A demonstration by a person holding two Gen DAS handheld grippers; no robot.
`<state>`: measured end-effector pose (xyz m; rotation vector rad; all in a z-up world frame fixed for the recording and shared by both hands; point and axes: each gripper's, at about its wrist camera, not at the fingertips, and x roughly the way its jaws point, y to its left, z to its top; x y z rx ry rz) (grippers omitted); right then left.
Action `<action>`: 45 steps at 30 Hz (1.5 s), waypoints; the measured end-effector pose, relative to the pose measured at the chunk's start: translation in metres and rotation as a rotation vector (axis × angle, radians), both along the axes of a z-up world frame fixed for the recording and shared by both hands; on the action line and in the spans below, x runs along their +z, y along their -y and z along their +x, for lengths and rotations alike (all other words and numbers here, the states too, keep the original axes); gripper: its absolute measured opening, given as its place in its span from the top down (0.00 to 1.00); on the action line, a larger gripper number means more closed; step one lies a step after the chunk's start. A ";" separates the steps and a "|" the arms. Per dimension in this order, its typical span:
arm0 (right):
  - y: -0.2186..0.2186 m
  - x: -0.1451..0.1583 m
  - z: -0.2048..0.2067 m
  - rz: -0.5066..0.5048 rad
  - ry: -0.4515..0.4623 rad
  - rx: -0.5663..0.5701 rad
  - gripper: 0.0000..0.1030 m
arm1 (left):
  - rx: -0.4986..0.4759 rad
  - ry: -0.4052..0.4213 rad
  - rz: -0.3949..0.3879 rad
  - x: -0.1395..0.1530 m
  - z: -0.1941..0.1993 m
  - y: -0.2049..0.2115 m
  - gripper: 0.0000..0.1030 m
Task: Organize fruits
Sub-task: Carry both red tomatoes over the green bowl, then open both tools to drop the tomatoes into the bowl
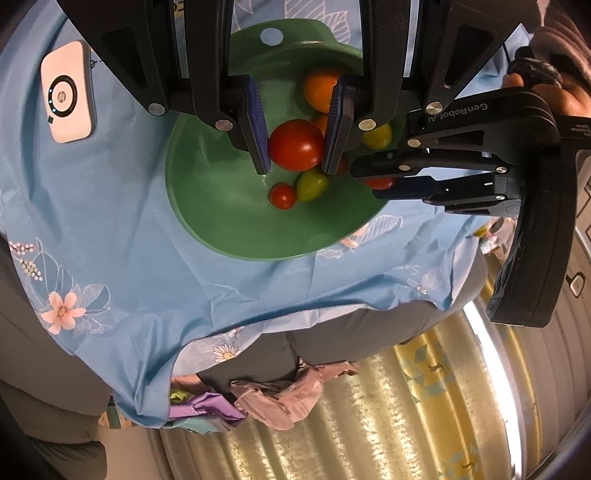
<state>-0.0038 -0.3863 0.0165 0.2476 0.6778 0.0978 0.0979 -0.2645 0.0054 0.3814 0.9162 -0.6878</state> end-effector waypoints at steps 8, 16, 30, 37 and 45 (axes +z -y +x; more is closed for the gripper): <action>0.002 -0.004 0.005 -0.016 -0.023 -0.006 0.70 | -0.005 -0.002 0.026 -0.007 0.004 0.006 0.72; 0.004 -0.007 0.010 -0.025 -0.040 -0.019 0.70 | -0.012 0.000 0.054 -0.010 0.011 0.015 0.72; 0.010 -0.009 0.015 -0.055 -0.066 -0.059 0.70 | -0.030 -0.006 0.099 -0.018 0.019 0.032 0.71; 0.013 -0.009 0.016 -0.057 -0.071 -0.065 0.70 | -0.033 -0.010 0.111 -0.021 0.020 0.035 0.71; 0.015 -0.010 0.018 -0.055 -0.078 -0.069 0.70 | -0.034 -0.012 0.118 -0.022 0.022 0.037 0.71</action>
